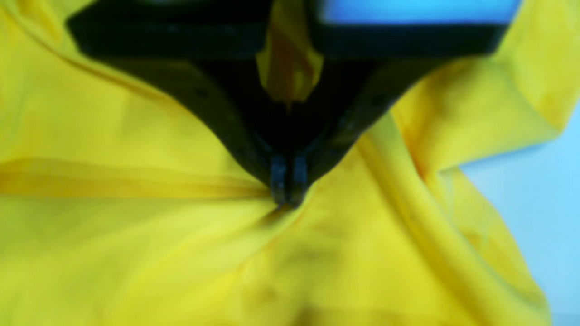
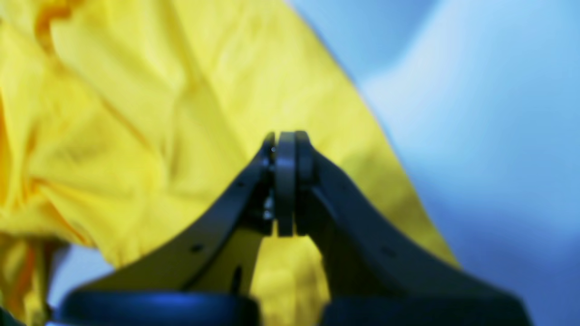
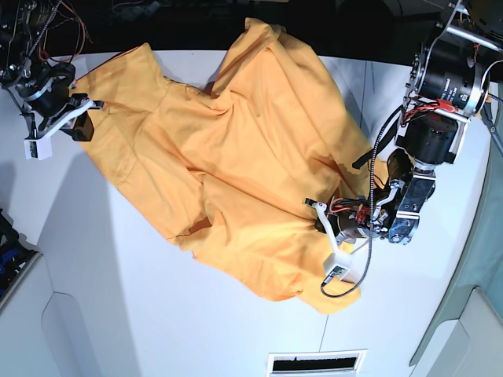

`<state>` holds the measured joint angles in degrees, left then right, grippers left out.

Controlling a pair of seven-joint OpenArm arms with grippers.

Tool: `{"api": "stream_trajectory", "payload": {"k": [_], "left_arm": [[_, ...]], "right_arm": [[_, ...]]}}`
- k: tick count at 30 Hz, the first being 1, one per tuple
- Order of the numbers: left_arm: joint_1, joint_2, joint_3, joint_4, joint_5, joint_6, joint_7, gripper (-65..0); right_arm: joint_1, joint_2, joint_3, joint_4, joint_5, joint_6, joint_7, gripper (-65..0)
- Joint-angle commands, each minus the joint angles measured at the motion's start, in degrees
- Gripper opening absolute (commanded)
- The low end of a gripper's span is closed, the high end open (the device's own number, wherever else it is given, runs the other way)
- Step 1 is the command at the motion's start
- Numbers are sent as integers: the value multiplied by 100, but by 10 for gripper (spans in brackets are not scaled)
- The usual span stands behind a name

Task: Layout the t-shirt on the table in an organized manner, then fold the t-shirt properly
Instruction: 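Drag the shirt with the left gripper across the table away from the right gripper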

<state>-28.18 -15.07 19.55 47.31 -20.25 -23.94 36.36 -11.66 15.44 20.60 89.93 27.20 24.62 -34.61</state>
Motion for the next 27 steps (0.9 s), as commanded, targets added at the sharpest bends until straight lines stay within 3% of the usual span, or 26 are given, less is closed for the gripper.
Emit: {"api": "stream_trajectory", "payload": {"k": [1, 6, 11, 19, 27], "left_arm": [[-131, -37, -7, 260, -146, -122, 87, -650], [-199, -24, -7, 1252, -586, -138, 323, -650], [-417, 118, -4, 1296, -826, -208, 227, -650], [-723, 894, 297, 190, -481, -216, -931, -650], [-868, 1639, 354, -1652, 691, 610, -2065, -650]], "right_arm": [[170, 68, 26, 90, 70, 26, 120, -650], [831, -44, 26, -105, -103, 26, 118, -650], [1523, -225, -17, -992, -297, 28, 208, -650], [2437, -229, -688, -2518, -721, 177, 267, -650], [2149, -225, -1300, -2830, -839, 170, 81, -650]]}}
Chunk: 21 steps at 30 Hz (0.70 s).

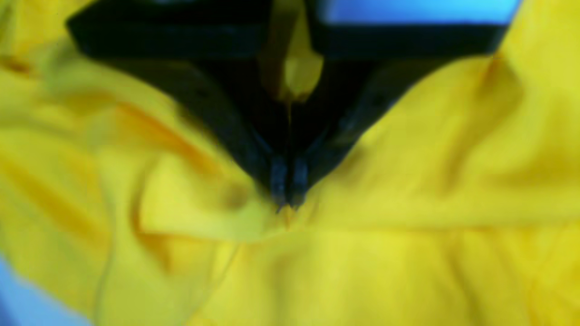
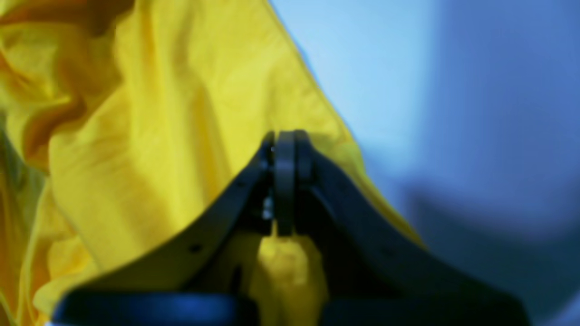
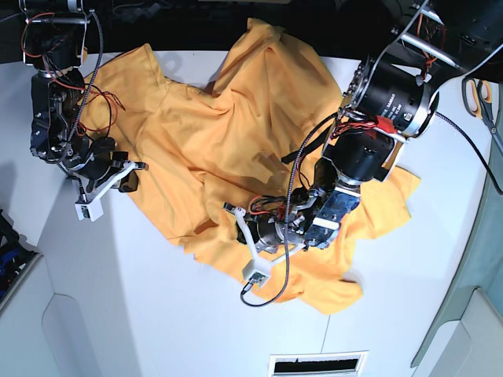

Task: Layout the t-shirt on the table in an organized manner, then fold the t-shirt properly
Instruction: 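Drag the shirt with the left gripper across the table away from the right gripper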

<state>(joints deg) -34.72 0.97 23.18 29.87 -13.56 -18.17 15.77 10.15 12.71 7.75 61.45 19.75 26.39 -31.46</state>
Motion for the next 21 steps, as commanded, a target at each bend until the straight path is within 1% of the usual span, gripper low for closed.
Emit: {"api": "stream_trajectory", "payload": {"k": [1, 3, 6, 12, 15, 18, 19, 21], "left_arm": [[-214, 70, -9, -92, 125, 144, -59, -650], [-214, 72, -11, -361, 295, 367, -101, -650], [-232, -61, -11, -455, 426, 579, -101, -650], [-308, -426, -11, -455, 459, 599, 7, -650], [-356, -566, -9, -455, 468, 590, 31, -650], [-420, -590, -11, -452, 466, 546, 111, -650], [-448, -590, -11, -452, 461, 450, 146, -650], [-481, -570, -9, -343, 459, 138, 223, -650]], "right_arm": [[-107, 52, -9, 31, -94, -7, -291, -650], [-254, 66, 13, 63, -92, -7, -422, -650], [-455, 66, 57, 74, -94, -2, -503, -650], [-981, 133, 136, 295, -92, -2, -498, -650], [-1213, 190, 142, 568, -90, -2, -479, -650], [-1355, 186, 153, 870, -68, -2, -466, -650], [-1368, 186, 153, 964, -59, -4, -452, -650], [-1355, 181, 153, 1137, -15, -4, -433, -650]]}}
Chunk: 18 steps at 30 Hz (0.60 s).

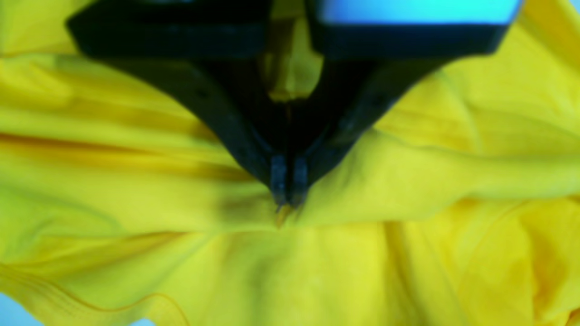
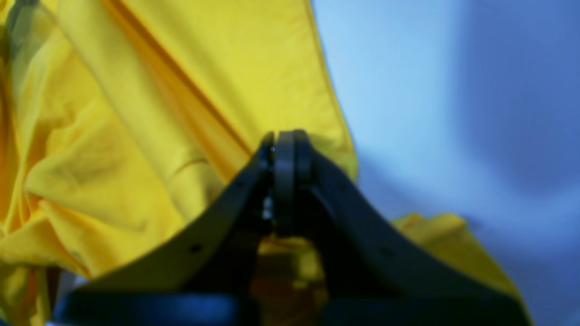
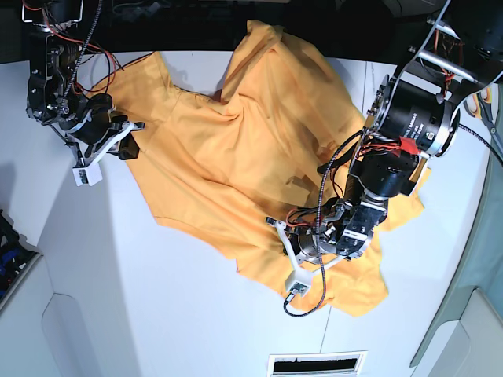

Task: Layout the t-shirt on the table in an organized manner, then fold the t-shirt properly
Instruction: 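Drag the shirt with the left gripper across the table away from the right gripper, then pull the shirt taut between both grippers and lay it flat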

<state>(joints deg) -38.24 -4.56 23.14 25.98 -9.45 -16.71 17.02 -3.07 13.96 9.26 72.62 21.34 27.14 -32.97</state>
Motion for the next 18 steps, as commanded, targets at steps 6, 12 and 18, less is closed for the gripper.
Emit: {"api": "stream_trajectory", "payload": {"k": [6, 12, 18], "left_arm": [[-127, -59, -7, 1025, -603, -693, 826, -650], [-90, -382, -7, 2221, -1655, -1014, 1556, -650], [-44, -1064, -7, 2763, -2184, -1014, 1934, -650]], "right_arm": [[-11, 44, 0, 544, -114, -98, -284, -650], [240, -4, 0, 713, 74, -98, -267, -650], [892, -166, 0, 710, 205, -96, -291, -650]]}}
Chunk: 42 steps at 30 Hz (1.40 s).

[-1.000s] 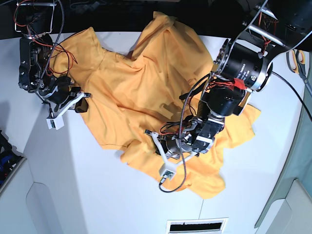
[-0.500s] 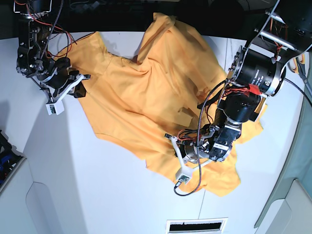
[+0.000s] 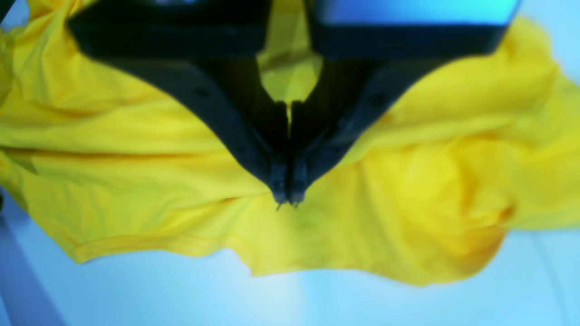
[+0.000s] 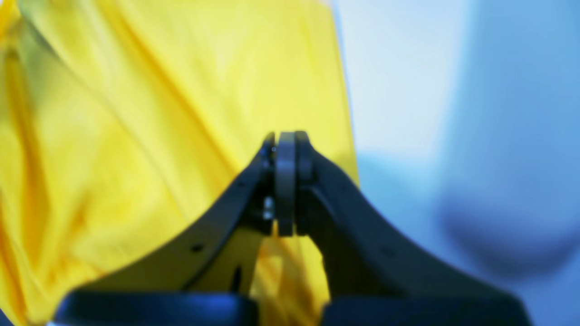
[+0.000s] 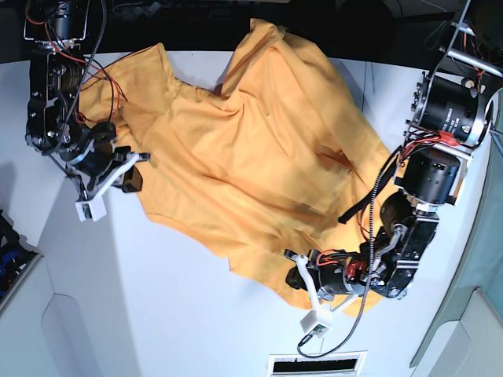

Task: Layout the t-shirt on the table in an organized manner, then fold the t-shirt properly
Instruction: 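Pull the shirt taut between both grippers and lay it flat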

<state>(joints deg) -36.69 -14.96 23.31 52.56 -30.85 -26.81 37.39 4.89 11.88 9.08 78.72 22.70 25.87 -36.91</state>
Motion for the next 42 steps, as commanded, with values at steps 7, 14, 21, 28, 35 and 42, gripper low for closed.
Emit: {"api": "stream_trajectory", "payload": {"k": [7, 14, 21, 28, 35, 42], "left_arm": [[11, -1058, -208, 120, -826, -498, 87, -650], [938, -1683, -831, 365, -1718, -992, 476, -650], [2068, -1705, -1228, 603, -2236, -1319, 1305, -650], [2540, -1351, -1217, 341, -1447, -1281, 1132, -650], [2358, -1097, -1207, 4, -387, -901, 588, -650], [1445, -741, -1021, -2, 728, -83, 356, -650]], "right_arm": [[918, -339, -173, -334, -37, 57, 160, -650], [1687, -442, -1045, -1934, -1049, 52, 957, -650], [1836, -313, -1370, -2765, -1547, 50, 1014, -650], [1814, 273, -1370, -2778, -1491, 46, 1008, -650], [1808, 780, -1368, -2778, -1121, 22, 664, -650], [1755, 1073, -1340, -2778, -918, -101, 282, -650]]}}
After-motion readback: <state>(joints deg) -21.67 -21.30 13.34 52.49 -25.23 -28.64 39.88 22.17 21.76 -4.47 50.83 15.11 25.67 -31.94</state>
